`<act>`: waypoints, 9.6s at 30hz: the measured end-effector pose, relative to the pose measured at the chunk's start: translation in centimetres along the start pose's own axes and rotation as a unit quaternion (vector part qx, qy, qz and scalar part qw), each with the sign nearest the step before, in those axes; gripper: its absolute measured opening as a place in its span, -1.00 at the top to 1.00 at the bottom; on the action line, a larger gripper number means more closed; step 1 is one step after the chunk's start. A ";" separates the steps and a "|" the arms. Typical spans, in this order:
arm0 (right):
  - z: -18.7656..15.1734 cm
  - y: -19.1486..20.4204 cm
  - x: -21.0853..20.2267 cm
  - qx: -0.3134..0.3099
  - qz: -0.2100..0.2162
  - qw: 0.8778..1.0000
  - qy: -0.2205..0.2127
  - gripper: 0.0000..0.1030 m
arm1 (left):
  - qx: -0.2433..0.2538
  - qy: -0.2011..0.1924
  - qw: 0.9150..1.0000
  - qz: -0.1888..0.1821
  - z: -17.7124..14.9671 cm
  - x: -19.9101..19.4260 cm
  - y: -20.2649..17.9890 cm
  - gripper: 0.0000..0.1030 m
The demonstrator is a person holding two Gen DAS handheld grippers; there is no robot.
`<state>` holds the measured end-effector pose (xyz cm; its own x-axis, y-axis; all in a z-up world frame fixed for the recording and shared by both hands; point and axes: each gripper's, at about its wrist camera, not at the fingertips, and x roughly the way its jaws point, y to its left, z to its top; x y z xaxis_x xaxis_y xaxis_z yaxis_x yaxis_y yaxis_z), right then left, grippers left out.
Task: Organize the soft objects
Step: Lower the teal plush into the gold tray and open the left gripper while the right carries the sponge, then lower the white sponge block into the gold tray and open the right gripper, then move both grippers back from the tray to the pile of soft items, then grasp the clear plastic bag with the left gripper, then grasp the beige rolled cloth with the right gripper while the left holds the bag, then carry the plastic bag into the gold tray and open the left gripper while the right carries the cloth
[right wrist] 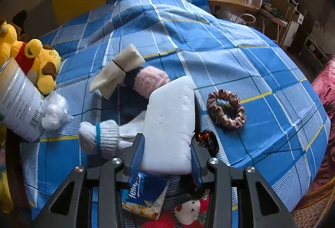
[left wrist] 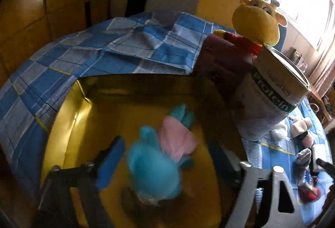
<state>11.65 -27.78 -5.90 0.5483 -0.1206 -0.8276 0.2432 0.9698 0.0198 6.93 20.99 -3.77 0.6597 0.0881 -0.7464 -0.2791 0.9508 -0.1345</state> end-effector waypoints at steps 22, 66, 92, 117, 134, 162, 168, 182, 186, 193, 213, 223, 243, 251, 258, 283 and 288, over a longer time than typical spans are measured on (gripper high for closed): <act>20.0 22.7 -10.5 -0.098 0.122 0.977 -0.148 0.22 | -0.034 -0.022 0.999 -0.008 -1.3 -5.4 4.8 -0.81; -7.8 36.7 -8.7 -0.373 0.194 0.905 -0.065 -0.43 | -0.048 -0.048 0.996 0.065 -3.4 -9.8 7.7 -0.99; -0.2 15.2 -7.2 -0.209 0.079 0.968 -0.118 -0.43 | 0.114 -0.036 0.992 -0.026 -3.9 -9.8 -3.9 -0.99; 2.9 0.7 -1.9 0.016 0.056 0.996 -0.071 -0.43 | 0.222 0.085 0.965 -0.114 -4.3 1.0 -23.9 -0.57; 3.3 -0.3 -1.9 0.051 0.109 0.991 -0.058 -0.44 | 0.297 0.069 0.950 -0.061 -4.1 11.2 -33.1 0.56; 3.1 -3.1 -0.4 0.119 0.126 0.984 -0.030 -0.44 | 0.284 0.082 0.939 -0.175 -7.3 4.6 -28.7 -0.48; 3.2 -3.6 -0.2 0.138 0.146 0.979 -0.031 -0.44 | 0.311 0.086 0.930 -0.175 -8.8 6.1 -29.4 0.38; 4.3 -0.3 2.2 0.153 0.239 0.959 0.029 -0.43 | 0.298 0.028 0.941 -0.161 -12.3 4.2 -24.8 0.40; 6.2 0.9 4.7 0.195 0.231 0.952 0.047 -0.45 | 0.287 0.027 0.942 -0.175 -12.2 4.2 -24.1 0.41; 9.9 3.4 7.8 0.186 0.140 0.971 0.050 -0.47 | 0.271 0.022 0.942 -0.197 -12.2 4.1 -23.5 0.41; 7.1 9.6 6.2 -0.078 0.166 0.979 0.094 0.57 | 0.267 0.019 0.942 -0.205 -12.3 4.1 -23.2 0.40; 4.0 9.7 8.4 -0.061 0.149 0.978 0.132 -0.03 | 0.266 0.019 0.942 -0.204 -12.3 4.0 -23.2 0.39; 1.7 10.3 7.7 -0.115 0.134 0.979 0.099 0.36 | 0.229 0.035 0.950 -0.207 -8.9 -0.3 -20.0 0.50; 1.1 10.6 7.2 -0.128 0.117 0.982 0.076 0.36 | 0.156 0.003 0.970 -0.188 -5.3 -3.9 -13.8 0.50; 1.1 11.1 7.2 -0.120 0.104 0.985 0.070 0.35 | 0.055 -0.032 0.992 -0.109 -0.5 -5.0 -3.9 0.49; 23.7 23.8 -7.9 -0.106 0.072 0.986 -0.105 0.46 | -0.016 -0.001 1.000 0.025 -1.9 -2.6 10.6 -0.85; 22.8 33.5 -13.4 -0.208 0.155 0.953 -0.157 0.46 | -0.036 -0.019 0.998 0.057 -1.7 -4.0 11.5 -1.00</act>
<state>30.68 1.48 18.69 0.7705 0.1913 -0.6080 -0.2714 0.9616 -0.0413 -0.11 31.06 -3.37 0.6468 0.2073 -0.7339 -0.4025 0.9102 -0.0977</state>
